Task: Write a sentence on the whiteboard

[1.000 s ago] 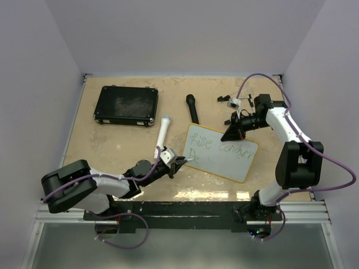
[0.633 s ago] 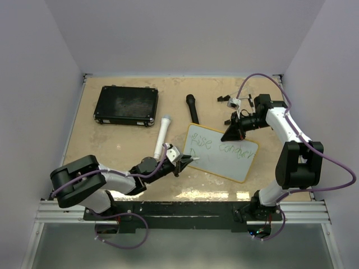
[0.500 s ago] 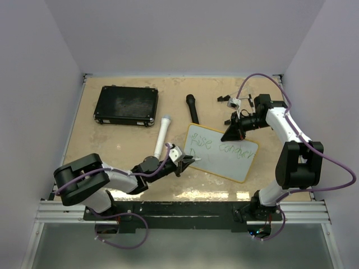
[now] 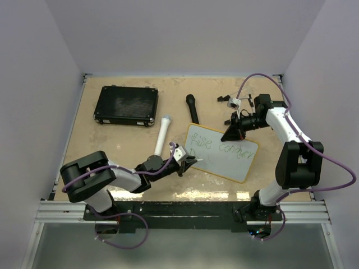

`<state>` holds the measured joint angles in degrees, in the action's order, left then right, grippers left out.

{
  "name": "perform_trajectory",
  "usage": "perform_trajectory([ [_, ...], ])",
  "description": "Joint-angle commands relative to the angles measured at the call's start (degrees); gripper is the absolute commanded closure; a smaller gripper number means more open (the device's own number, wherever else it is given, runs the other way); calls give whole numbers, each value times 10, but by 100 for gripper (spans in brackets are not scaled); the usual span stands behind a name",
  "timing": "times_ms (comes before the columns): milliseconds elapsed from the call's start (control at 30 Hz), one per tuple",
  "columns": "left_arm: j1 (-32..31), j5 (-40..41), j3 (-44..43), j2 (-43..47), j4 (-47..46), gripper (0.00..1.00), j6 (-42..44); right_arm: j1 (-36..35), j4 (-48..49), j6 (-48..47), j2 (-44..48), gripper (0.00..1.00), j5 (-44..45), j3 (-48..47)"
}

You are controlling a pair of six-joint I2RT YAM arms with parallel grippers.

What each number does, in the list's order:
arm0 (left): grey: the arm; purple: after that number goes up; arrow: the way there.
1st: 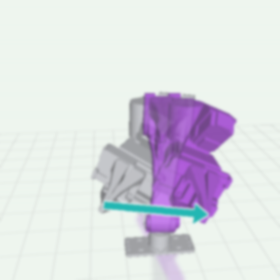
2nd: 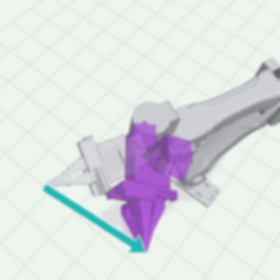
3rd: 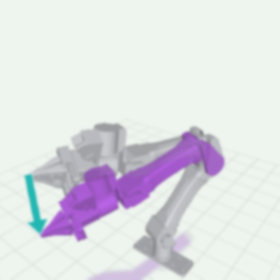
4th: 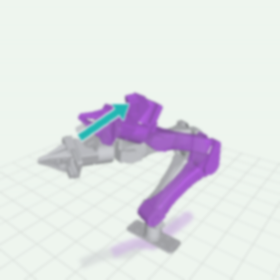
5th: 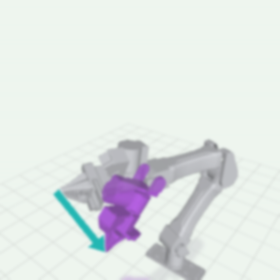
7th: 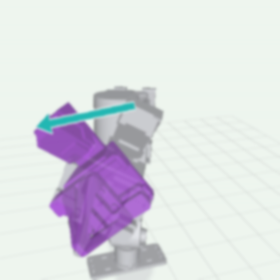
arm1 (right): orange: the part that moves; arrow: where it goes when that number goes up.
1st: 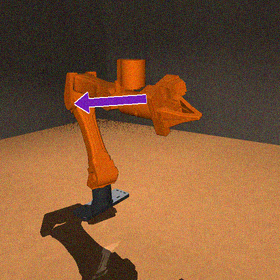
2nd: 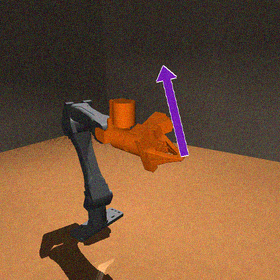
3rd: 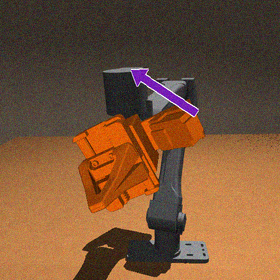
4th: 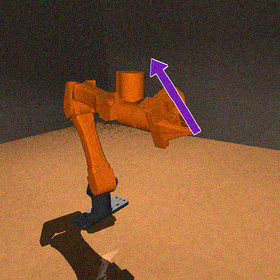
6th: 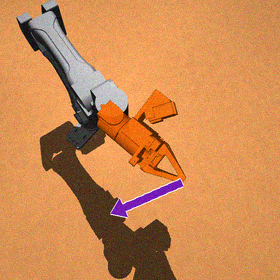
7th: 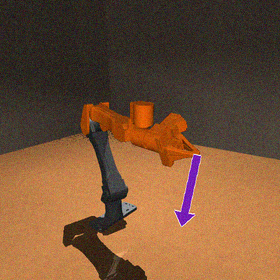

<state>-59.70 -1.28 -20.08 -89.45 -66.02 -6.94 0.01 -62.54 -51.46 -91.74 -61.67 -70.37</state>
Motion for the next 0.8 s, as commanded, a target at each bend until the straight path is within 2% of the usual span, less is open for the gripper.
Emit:
perform_trajectory([
  [0, -2, -1, -21, -8, -46, 100, -8, -1, 22, -36, 3, 100, -7, 3],
  [767, -2, 35, -25, 2, -3, 100, 9, -2, 27, -29, 13, 100, -6, 5],
])
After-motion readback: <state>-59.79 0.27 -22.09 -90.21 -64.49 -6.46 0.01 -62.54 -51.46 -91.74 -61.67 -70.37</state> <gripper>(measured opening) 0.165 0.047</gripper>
